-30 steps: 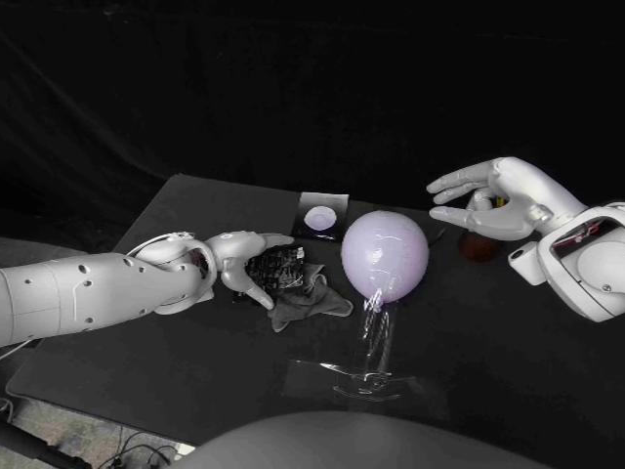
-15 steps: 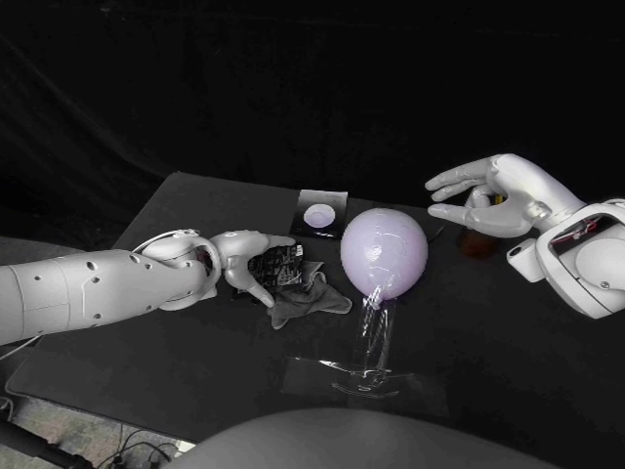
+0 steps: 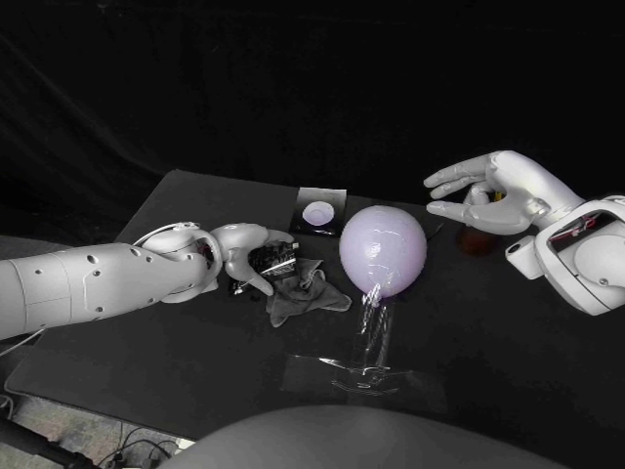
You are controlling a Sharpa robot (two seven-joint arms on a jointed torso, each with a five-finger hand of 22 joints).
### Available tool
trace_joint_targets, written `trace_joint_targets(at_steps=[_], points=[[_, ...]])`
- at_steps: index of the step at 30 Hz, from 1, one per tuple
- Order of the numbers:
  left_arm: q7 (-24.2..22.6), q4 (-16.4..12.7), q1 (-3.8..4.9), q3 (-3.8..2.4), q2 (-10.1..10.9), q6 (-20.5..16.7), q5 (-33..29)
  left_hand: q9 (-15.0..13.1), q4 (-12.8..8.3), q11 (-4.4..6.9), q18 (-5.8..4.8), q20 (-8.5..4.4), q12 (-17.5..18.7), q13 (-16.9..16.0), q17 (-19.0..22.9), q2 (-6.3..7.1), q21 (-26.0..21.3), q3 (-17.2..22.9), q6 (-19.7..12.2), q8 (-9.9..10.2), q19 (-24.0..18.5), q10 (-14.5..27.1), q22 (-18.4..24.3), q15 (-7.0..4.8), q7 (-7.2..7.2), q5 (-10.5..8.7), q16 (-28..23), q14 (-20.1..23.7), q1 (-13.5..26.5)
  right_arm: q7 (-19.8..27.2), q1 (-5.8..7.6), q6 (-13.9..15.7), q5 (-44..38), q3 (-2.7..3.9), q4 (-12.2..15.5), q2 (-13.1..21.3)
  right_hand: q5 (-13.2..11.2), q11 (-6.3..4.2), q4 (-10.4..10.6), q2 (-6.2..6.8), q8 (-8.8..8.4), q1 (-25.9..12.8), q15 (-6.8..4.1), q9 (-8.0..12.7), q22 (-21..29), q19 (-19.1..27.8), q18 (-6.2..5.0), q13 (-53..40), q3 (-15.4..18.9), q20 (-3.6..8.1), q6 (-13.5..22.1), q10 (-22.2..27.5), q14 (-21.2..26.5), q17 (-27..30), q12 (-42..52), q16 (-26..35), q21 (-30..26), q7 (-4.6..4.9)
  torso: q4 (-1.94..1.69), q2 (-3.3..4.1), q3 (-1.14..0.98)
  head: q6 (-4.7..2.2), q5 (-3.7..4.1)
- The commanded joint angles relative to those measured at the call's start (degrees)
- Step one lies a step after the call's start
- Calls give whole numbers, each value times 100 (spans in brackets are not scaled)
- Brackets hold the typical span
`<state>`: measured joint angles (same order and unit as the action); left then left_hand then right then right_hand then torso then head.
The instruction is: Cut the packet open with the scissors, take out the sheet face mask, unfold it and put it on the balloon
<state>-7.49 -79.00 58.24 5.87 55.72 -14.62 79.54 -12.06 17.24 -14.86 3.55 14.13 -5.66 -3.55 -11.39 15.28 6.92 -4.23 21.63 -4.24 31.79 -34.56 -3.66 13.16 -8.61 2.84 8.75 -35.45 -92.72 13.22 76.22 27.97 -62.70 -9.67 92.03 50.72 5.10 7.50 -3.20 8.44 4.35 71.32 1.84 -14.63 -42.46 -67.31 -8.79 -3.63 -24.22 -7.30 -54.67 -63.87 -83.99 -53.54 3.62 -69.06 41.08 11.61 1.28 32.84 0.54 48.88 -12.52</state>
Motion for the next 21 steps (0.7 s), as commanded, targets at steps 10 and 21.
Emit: trace_joint_targets(at_steps=[10,21], points=[[75,36,-64,52,-13,343,-186,-286,-37,64,457,231,-43,-7,-166,-629,443,759,651,-248,1161,-763,-188,-92,-811,-7,204,-713,-358,21,-1,-33,-26,4,21,7,-12,-20,50,-38,-7,59,47,2,-22,55,-93,-11,-10,-3,-31,-40,-14,-10,12,-48,44,-2,-3,-1,1,16,10],[-140,88,-63,47,11,268,-460,-813,-68,229,607,248,-47,-22,-160,-1154,457,1160,2211,-953,1370,-1377,-122,-224,-592,-12,251,-1009,-505,22,-1,-14,-26,4,34,19,-10,-27,63,-53,2,72,42,-1,-42,69,-95,-12,-19,-1,-48,-71,-7,-17,15,-66,61,-9,-5,-2,1,-7,28]])
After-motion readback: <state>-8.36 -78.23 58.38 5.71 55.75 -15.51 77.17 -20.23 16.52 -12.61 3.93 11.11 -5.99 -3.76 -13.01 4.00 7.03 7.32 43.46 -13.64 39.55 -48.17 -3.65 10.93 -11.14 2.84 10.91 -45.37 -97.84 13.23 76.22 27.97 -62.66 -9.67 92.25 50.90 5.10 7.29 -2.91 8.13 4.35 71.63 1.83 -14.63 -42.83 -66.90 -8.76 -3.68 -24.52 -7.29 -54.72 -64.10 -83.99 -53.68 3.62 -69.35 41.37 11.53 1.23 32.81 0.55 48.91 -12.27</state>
